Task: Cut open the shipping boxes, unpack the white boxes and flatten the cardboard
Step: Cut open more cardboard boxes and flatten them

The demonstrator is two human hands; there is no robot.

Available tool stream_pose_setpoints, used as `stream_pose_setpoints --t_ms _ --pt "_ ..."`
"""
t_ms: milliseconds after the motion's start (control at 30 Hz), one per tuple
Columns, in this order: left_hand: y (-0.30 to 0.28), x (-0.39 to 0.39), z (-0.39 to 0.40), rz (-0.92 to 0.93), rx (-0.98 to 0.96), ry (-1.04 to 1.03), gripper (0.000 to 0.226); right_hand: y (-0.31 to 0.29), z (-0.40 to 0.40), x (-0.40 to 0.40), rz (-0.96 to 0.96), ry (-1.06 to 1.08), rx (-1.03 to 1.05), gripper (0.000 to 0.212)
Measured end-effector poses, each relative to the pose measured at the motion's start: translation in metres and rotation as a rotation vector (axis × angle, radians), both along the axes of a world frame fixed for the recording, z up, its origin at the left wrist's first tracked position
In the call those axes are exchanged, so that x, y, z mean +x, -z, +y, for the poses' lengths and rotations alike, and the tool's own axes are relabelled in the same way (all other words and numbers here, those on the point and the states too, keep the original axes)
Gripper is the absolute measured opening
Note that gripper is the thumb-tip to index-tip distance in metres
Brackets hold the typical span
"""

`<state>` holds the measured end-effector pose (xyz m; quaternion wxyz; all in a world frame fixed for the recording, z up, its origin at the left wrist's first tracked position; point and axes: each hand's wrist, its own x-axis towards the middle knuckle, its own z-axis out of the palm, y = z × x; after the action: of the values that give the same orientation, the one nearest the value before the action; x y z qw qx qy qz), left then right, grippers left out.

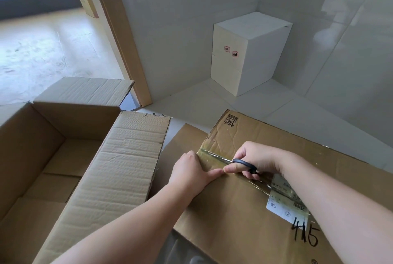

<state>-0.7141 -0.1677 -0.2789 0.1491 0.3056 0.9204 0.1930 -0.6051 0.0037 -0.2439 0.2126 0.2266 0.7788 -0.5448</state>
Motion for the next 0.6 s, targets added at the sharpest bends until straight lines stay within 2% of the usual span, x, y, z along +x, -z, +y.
stream_pose_setpoints --t_ms 167,300,433,600 --pt "-0.003 0.004 0.001 -0.063 0.051 -0.046 0.074 0.005 -0.001 -0.002 0.045 -0.022 0.127 0.054" --pt "-0.009 0.007 0.004 0.081 -0.064 -0.052 0.081 0.005 -0.001 0.001 0.052 -0.025 0.119 0.050" --pt "-0.017 0.000 0.005 -0.031 -0.144 -0.059 0.073 -0.001 -0.001 -0.001 -0.021 -0.042 0.039 0.054" --pt "-0.015 -0.002 0.004 -0.068 -0.113 -0.069 0.076 -0.004 0.001 -0.002 0.008 -0.094 0.156 0.050"
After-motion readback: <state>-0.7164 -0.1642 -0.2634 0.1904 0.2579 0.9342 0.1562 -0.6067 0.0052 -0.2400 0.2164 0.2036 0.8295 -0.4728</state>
